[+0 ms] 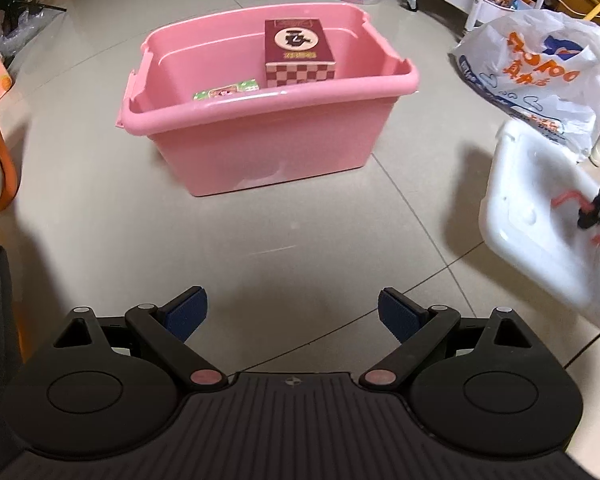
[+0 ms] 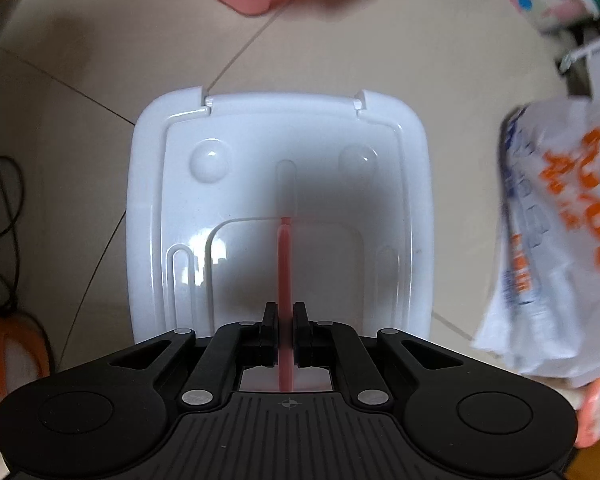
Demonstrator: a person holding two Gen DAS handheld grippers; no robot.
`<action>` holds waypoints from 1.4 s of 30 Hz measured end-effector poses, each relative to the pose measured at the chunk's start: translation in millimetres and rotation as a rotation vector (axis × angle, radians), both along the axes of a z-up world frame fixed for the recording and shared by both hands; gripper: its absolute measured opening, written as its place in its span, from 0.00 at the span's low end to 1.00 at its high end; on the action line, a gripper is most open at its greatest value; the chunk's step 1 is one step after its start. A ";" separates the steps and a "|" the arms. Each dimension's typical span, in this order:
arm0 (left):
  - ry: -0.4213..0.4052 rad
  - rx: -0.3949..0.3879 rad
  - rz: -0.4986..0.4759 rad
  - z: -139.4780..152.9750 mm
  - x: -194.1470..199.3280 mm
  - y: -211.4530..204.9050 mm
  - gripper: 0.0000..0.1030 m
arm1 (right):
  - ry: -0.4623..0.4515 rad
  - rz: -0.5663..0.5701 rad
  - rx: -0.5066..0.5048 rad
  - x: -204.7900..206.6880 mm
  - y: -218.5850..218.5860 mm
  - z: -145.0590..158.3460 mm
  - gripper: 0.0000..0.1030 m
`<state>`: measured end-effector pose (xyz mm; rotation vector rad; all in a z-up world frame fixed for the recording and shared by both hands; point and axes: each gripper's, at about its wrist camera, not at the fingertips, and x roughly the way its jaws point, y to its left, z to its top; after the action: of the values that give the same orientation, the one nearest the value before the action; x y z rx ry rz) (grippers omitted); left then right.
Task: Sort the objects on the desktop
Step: 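Lift the white lid and carry it over the pink bin with the right tool, then lower the white lid onto the pink bin rim and open the right tool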
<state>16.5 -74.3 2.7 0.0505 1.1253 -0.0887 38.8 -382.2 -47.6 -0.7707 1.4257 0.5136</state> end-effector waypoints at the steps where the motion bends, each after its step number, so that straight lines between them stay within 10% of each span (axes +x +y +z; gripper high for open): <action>1: 0.000 -0.010 0.003 3.5 -0.6 0.7 0.92 | -0.012 0.010 -0.005 -0.3 0.4 10.0 0.05; 20: -0.154 -0.170 0.192 55.6 14.8 58.0 0.92 | -0.206 0.352 0.003 37.3 157.6 136.7 0.05; 42: -0.208 -0.243 0.276 40.5 82.6 124.5 0.92 | -0.218 0.738 -0.097 172.4 328.2 91.4 0.05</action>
<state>99.0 50.2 43.3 -0.3054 0.8981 0.0269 211.2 -53.9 43.9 -1.3959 0.9384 0.8917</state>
